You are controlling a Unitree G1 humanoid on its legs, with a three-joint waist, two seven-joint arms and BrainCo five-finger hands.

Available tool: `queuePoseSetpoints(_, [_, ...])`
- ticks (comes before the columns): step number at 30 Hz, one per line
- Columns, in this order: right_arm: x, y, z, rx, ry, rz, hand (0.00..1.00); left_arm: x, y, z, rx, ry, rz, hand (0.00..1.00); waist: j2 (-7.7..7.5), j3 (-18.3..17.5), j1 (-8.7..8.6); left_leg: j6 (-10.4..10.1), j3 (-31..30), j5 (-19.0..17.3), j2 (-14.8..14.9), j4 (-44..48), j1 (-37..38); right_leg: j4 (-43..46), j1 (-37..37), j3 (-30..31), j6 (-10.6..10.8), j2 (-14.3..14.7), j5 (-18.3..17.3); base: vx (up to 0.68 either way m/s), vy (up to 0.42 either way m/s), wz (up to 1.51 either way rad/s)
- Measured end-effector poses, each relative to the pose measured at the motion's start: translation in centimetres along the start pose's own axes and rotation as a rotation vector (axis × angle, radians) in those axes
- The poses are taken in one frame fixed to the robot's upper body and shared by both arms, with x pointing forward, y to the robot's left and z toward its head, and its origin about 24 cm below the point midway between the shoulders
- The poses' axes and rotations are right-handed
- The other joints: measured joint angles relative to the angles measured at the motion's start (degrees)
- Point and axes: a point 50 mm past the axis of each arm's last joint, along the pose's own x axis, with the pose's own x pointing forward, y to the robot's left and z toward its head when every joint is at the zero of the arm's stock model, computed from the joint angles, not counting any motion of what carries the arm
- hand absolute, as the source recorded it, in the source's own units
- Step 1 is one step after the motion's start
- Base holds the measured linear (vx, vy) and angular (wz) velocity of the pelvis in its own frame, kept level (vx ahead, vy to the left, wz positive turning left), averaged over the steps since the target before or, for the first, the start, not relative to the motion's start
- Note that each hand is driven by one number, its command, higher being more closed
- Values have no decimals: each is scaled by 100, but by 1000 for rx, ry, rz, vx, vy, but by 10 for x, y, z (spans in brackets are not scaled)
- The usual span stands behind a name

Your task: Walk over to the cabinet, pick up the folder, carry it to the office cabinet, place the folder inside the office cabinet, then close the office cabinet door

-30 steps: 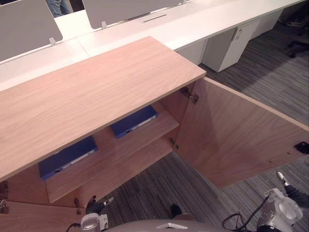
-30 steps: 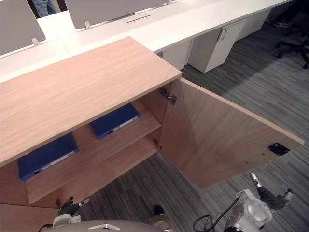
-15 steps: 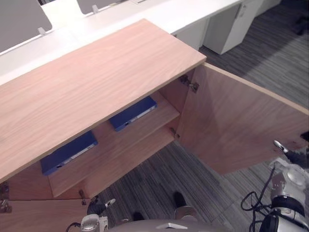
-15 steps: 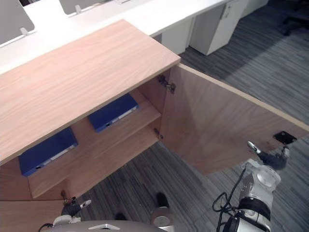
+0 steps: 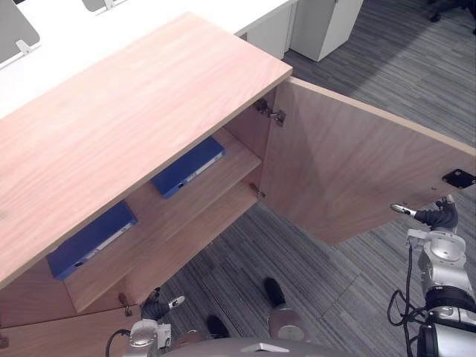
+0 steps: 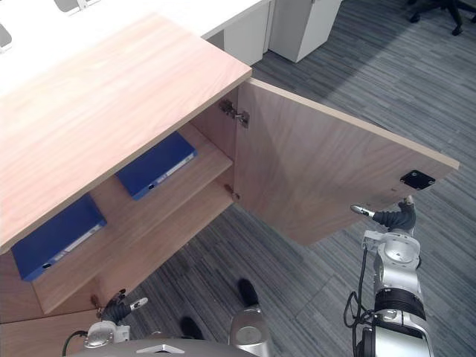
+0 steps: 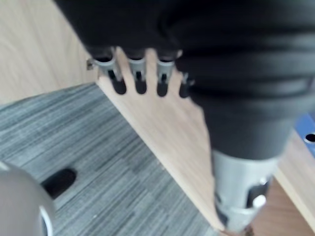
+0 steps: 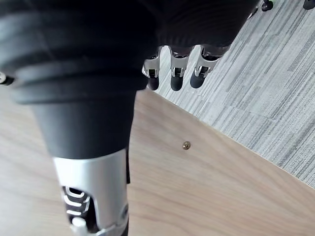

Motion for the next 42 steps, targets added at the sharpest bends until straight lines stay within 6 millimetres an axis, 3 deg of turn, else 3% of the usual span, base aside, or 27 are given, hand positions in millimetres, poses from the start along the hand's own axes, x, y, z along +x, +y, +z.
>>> queuePoseSetpoints(5, [-6, 3, 8, -33, -61, 33, 0, -5, 2, -9, 15, 14, -1, 0, 13, -10, -45, 0, 28, 2, 15, 11, 30, -42, 29, 14, 29, 17, 52, -43, -45, -4])
queuePoseSetpoints(12, [-24, 26, 12, -135, -137, 155, 0, -6, 3, -6, 57, -10, -4, 0, -60, 5, -63, -2, 312, 1, 42, 41, 142, -288, 95, 241, 20, 54, 279, -78, -55, -22])
queuePoseSetpoints(16, [-38, 41, 3, -92, -124, 195, 0, -6, 4, -7, 67, -9, -3, 0, -164, -54, -74, -13, 312, 5, 96, 105, 130, -361, 112, 247, -39, 78, 294, -71, -68, -6])
queuePoseSetpoints(24, [-87, 74, -24, 52, -50, 265, 0, -6, 11, -12, 118, 11, 11, 0, -440, -248, -63, -29, 310, 17, 134, 110, 154, -342, 84, 338, -67, 171, 395, -46, -64, -9])
queuePoseSetpoints(30, [-107, 85, -31, 67, -31, 321, 0, -5, 17, -15, 124, 38, 31, 0, -505, -287, -66, -24, 278, 19, 118, 109, 176, -341, 87, 340, -70, 157, 441, -46, -41, -5])
queuePoseSetpoints(36, [-131, 95, -49, 62, 34, 387, 0, -4, 21, -18, 118, 58, 52, 0, -672, -387, 1, -59, -341, 64, 74, 64, 124, -312, 149, -350, -167, 55, 442, -75, -62, 7])
queuePoseSetpoints(42, [-156, 120, -58, 59, 76, 516, 0, 0, 19, -12, 118, 58, 58, 0, -809, -431, 76, -87, -771, 482, 18, -537, 228, -309, 143, -763, -159, 100, 429, -68, -72, 9])
